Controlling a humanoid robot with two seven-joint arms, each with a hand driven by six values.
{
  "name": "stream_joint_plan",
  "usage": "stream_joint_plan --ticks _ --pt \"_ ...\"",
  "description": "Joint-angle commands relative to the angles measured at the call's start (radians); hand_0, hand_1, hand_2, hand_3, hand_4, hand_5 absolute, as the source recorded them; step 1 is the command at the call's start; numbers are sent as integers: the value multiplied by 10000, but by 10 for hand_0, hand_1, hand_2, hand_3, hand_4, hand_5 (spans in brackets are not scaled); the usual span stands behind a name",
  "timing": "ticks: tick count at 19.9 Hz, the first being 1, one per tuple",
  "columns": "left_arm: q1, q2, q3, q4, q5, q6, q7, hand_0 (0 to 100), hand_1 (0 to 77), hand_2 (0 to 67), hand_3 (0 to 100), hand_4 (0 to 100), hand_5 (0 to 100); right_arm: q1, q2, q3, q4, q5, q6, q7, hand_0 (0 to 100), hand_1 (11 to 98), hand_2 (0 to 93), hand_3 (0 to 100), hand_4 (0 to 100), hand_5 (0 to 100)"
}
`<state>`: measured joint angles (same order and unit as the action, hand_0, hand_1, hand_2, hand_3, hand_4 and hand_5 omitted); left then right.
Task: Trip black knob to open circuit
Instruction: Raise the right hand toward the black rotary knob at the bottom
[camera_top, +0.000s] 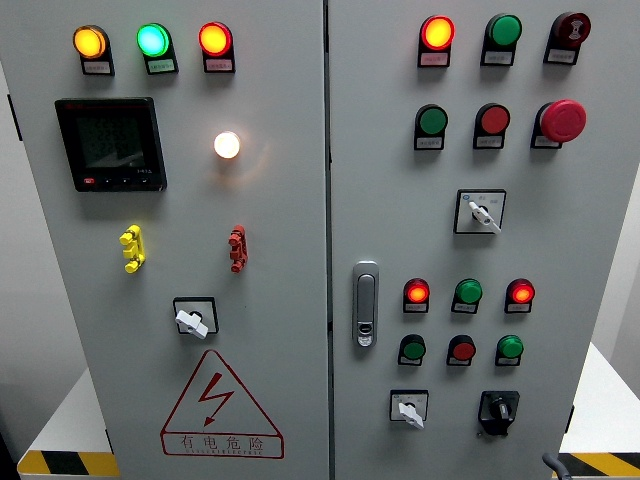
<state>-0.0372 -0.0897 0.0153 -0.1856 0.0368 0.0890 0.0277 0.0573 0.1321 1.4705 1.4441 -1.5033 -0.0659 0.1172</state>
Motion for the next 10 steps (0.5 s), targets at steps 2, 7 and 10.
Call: stream_joint_plan --ticks 2,7,10 --pt "4 -7 0 0 0 0 -1 0 0 194 261 99 86 239 14 6 9 30 -1 -129 1000 593 0 930 999 1000" --pt "4 8 0 0 0 0 -1 0 0 194 261 99 86 591 14 -55 -52 107 14 -313 1000 613 0 931 1000 1000" --pt "-11 8 0 0 0 0 -1 0 0 194 261 99 86 700 14 -86 -83 138 14 -344 1000 617 0 933 1000 1000"
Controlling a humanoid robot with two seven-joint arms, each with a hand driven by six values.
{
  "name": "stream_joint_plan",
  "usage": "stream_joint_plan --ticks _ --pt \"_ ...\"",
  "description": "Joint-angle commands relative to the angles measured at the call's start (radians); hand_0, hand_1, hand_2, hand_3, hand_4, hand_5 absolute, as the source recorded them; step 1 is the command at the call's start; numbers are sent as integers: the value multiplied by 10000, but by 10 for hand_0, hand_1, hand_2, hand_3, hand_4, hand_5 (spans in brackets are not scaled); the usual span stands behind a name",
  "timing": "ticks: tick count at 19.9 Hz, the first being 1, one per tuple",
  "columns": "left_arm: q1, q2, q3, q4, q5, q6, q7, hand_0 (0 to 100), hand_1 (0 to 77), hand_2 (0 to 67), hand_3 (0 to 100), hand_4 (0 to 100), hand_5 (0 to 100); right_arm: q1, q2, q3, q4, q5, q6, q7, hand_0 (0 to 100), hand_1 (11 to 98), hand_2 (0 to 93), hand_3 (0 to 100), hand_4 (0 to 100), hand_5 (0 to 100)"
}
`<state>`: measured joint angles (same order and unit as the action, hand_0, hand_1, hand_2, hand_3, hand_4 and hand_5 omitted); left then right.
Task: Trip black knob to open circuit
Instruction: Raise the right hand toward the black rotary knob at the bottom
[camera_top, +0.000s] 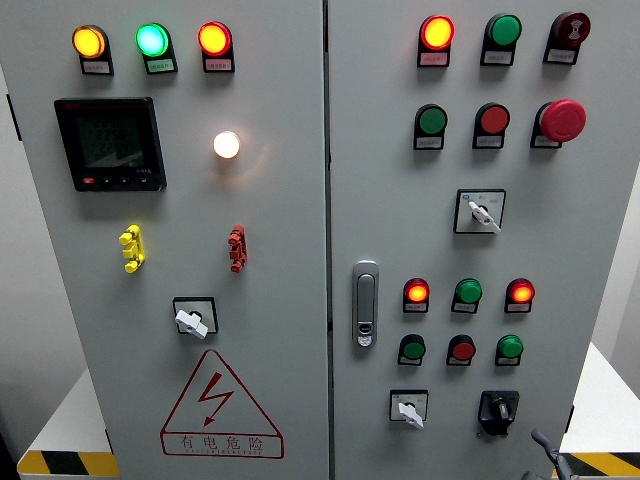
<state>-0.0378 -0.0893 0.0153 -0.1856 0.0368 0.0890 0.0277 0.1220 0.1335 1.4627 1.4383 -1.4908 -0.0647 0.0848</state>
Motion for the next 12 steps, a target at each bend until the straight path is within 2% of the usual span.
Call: stream_joint_plan --ticks 1,10,12 --pt "-6 3 0 0 0 0 -1 0 0 194 261 99 86 69 0 -85 -40 28 18 -34 1000 617 0 933 1000 1000" --pt "-6 -12 0 0 0 0 -1 0 0 194 261 99 86 437 0 -193 -516 197 64 -50 1000 617 2 934 1000 1000" --pt "-6 3 0 0 0 0 -1 0 0 194 261 99 86 483 0 -238 -562 228 64 -142 1000 614 2 934 1000 1000"
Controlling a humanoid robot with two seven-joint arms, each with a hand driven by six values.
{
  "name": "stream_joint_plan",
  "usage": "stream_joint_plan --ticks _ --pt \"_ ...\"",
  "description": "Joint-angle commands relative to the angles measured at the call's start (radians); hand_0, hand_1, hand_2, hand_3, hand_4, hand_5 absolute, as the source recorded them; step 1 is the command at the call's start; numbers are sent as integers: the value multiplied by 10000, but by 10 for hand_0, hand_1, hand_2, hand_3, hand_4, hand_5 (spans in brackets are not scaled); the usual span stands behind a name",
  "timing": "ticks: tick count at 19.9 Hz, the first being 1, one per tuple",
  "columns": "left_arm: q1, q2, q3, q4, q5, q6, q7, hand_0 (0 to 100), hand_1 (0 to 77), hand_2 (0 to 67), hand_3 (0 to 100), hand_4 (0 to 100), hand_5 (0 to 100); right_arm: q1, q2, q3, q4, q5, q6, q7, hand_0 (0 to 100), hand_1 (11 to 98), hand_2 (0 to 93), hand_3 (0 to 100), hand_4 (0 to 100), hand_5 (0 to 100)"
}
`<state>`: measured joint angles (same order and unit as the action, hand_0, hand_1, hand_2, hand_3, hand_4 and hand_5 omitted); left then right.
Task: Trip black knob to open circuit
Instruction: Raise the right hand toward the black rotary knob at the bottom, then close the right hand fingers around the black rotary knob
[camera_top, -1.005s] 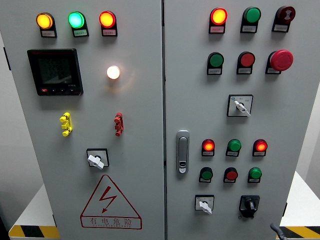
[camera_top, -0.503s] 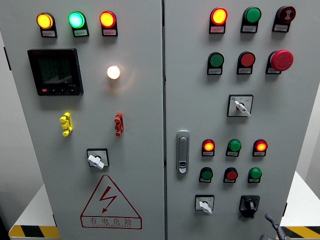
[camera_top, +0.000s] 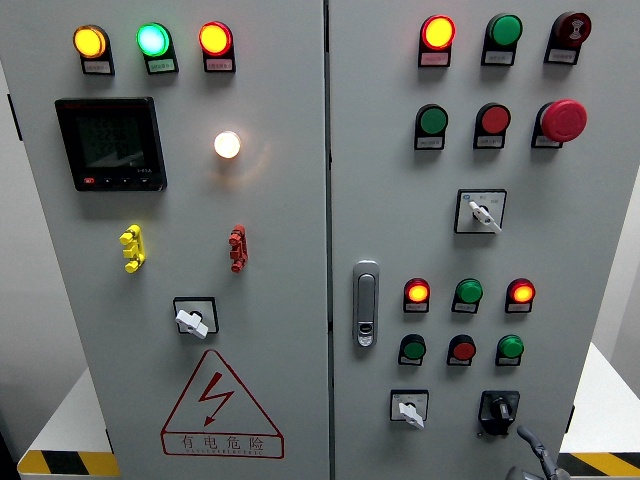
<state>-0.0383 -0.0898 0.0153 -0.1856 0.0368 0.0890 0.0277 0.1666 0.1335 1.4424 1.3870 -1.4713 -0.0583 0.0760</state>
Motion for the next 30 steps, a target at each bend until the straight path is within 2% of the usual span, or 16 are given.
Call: stream_joint_plan --ticks 1,6,12,16,30 --pt "-1 8 0 0 0 0 -1 0 0 194 261 99 86 52 0 -66 -80 32 16 -70 1000 613 2 935 1000 1000" --pt "-1 8 0 0 0 0 -1 0 0 194 261 99 86 205 0 -158 -126 32 16 -85 1000 605 2 936 1000 1000" --pt "-1 8 0 0 0 0 -1 0 0 194 261 99 86 205 0 -296 -111 32 1 -100 1000 596 3 940 1000 1000" --pt "-1 -7 0 0 0 0 -1 0 0 194 261 99 86 205 0 -342 -80 32 16 -238 1000 587 4 948 1000 1000" --pt "-1 8 0 0 0 0 -1 0 0 194 261 99 86 205 0 -526 -3 32 16 -269 1000 568 8 965 1000 1000"
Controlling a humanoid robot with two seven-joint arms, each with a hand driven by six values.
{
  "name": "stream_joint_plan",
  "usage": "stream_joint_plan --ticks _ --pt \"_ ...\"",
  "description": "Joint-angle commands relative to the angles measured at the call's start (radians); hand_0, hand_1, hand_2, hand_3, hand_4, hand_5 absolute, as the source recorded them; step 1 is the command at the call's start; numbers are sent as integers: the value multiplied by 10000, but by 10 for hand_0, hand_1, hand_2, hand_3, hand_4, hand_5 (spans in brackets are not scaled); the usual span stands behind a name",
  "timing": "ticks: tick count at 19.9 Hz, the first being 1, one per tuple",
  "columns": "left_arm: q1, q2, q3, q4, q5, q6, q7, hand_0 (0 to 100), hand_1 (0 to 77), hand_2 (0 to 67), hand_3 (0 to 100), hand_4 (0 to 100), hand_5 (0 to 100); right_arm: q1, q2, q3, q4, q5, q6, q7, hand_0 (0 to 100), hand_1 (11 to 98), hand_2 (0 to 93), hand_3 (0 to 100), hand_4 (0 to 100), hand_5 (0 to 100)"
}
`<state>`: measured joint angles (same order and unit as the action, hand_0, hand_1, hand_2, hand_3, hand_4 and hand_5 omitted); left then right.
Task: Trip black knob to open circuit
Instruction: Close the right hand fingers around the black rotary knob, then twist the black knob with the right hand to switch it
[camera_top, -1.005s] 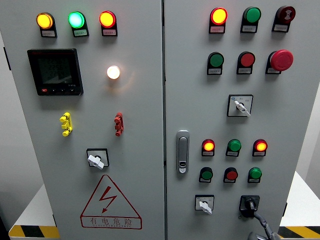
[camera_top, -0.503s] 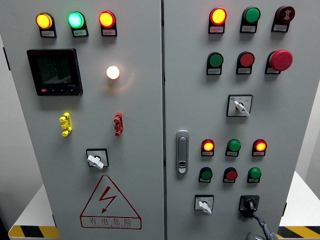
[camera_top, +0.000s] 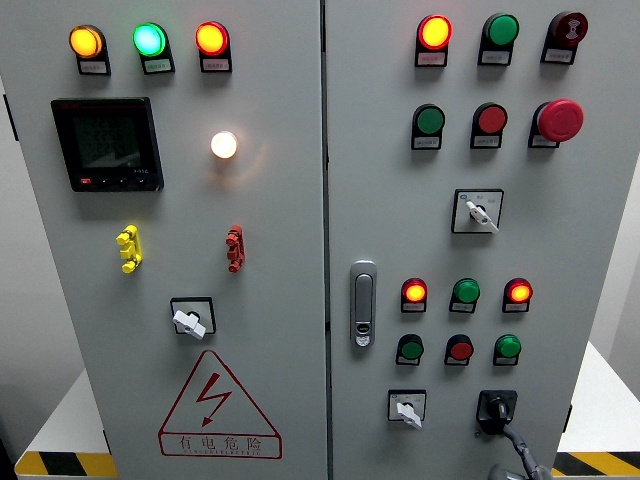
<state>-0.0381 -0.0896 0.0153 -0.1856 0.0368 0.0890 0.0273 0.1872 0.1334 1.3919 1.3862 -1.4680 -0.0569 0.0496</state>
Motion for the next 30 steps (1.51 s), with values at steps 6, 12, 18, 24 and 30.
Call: stream_joint_plan --ticks 6,12,18,24,30 --pt "-2 6 0 0 0 0 3 0 0 194 261 99 86 -1 1 -98 51 0 16 -112 1000 558 11 970 1000 1000" --pt "-2 6 0 0 0 0 3 0 0 194 261 99 86 45 1 -160 112 0 47 -112 1000 555 15 982 1000 1000" --pt "-2 -9 0 0 0 0 3 0 0 194 261 99 86 76 16 -282 143 0 62 -188 1000 552 17 986 1000 1000" --pt "-2 -9 0 0 0 0 3 0 0 194 261 99 86 76 16 -328 189 0 139 -220 1000 546 18 989 1000 1000" --pt "-2 6 0 0 0 0 3 0 0 195 261 99 86 61 16 -267 174 0 109 -235 1000 539 19 990 1000 1000"
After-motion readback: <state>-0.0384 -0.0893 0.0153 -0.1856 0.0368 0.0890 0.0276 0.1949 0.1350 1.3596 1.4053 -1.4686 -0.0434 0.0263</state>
